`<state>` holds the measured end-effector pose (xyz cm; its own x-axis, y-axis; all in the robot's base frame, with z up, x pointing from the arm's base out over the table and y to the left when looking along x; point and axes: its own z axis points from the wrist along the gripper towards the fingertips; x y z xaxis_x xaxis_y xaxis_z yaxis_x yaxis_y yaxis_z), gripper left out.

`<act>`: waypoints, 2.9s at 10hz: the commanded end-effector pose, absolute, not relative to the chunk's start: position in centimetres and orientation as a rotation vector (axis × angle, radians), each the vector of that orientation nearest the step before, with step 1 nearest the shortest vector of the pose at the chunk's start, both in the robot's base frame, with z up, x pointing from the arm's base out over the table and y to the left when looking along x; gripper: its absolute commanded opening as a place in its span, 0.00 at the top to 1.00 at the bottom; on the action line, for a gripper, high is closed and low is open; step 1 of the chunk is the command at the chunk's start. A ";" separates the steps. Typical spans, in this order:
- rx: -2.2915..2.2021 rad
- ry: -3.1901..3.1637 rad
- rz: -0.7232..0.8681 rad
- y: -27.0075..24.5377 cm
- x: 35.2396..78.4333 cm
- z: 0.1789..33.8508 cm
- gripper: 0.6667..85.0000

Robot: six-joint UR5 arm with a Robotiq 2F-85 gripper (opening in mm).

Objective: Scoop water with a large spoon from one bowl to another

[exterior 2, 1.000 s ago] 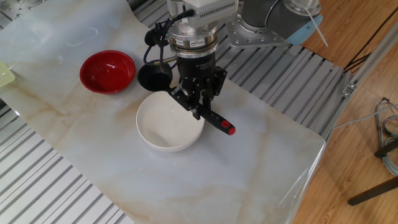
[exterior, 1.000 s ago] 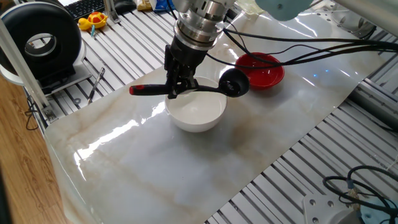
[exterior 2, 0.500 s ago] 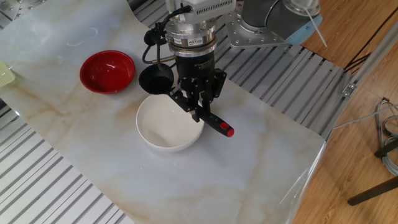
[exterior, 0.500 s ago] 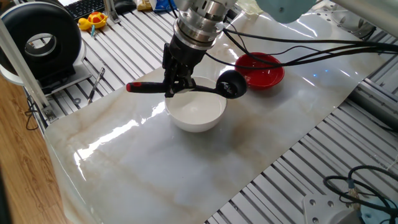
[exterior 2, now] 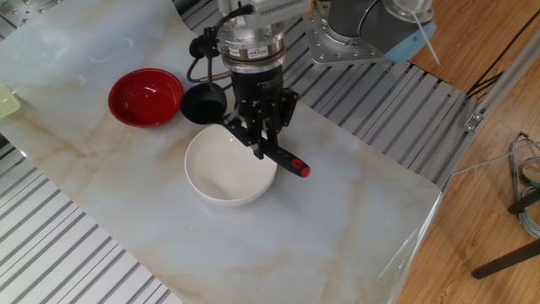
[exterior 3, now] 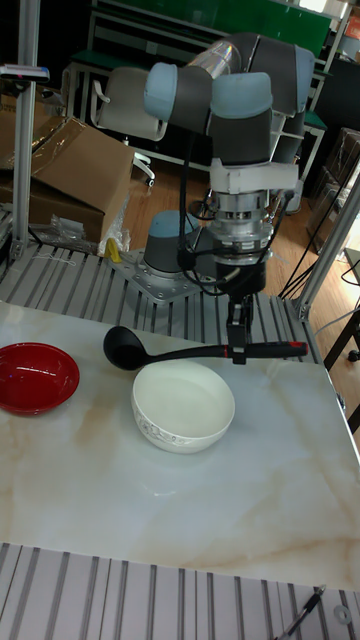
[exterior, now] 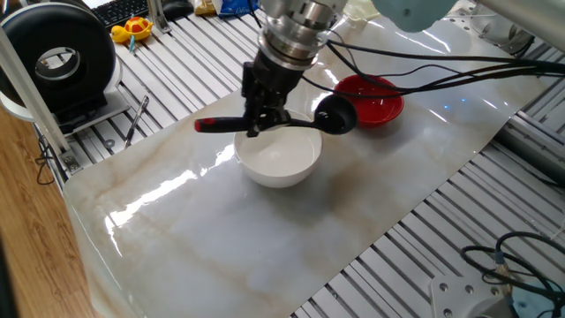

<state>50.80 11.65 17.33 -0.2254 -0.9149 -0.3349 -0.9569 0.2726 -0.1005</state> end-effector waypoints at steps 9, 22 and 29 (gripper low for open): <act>-1.611 2.204 0.230 10.8 50.9 17.7 0.99; -1.575 2.145 0.243 7.9 50.1 19.0 0.99; -1.576 2.129 0.254 7.6 49.9 19.5 0.99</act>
<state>50.04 7.65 18.88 -0.2376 -0.8557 -0.4597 -0.9355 0.3290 -0.1288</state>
